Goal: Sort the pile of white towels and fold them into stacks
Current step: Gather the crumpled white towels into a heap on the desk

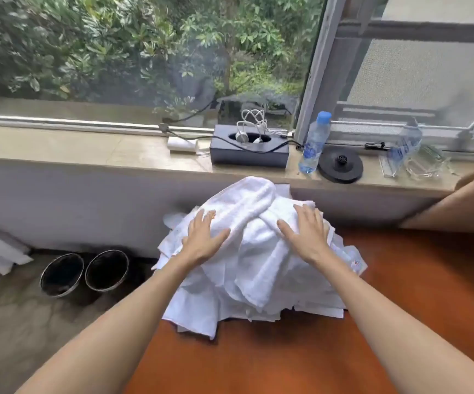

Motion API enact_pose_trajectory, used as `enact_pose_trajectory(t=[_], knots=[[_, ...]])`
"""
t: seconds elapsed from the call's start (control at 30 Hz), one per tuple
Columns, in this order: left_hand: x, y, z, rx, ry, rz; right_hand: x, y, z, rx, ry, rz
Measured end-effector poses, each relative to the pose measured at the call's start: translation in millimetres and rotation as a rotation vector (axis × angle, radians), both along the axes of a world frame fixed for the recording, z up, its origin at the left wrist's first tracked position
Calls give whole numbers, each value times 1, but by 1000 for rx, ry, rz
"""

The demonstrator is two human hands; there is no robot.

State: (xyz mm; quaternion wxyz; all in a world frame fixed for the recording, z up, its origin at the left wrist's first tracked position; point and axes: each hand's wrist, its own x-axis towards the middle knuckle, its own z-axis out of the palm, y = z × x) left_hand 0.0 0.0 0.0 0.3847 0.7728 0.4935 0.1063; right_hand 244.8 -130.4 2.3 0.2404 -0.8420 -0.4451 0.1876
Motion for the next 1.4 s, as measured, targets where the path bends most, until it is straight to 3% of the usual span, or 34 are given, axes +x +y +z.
enact_pose_trajectory(t=[0.13, 0.27, 0.4, 0.6, 0.77, 0.97, 1.03, 1.2, 1.4], knots=[[17, 33, -10, -222, -52, 182, 12, 5, -14, -53, 160, -254], [38, 43, -36, -376, 23, 179, 16, 0, -39, -84, 322, -363], [43, 46, -59, -406, 112, 171, 10, -6, -66, -107, 479, -413], [58, 45, -65, -408, 189, 161, 5, 2, -85, -68, 522, -398], [55, 33, -69, -451, 57, 126, -3, 2, -88, 120, 556, -338], [68, 14, -64, -368, -131, 46, -24, 9, -70, 317, 709, -213], [77, 5, -64, -391, -146, 87, -32, 10, -60, 329, 772, -175], [89, -18, -62, -542, -513, 78, -37, -5, -52, 341, 870, -222], [83, -30, -51, -629, -633, 101, -43, -11, -43, 410, 1000, -274]])
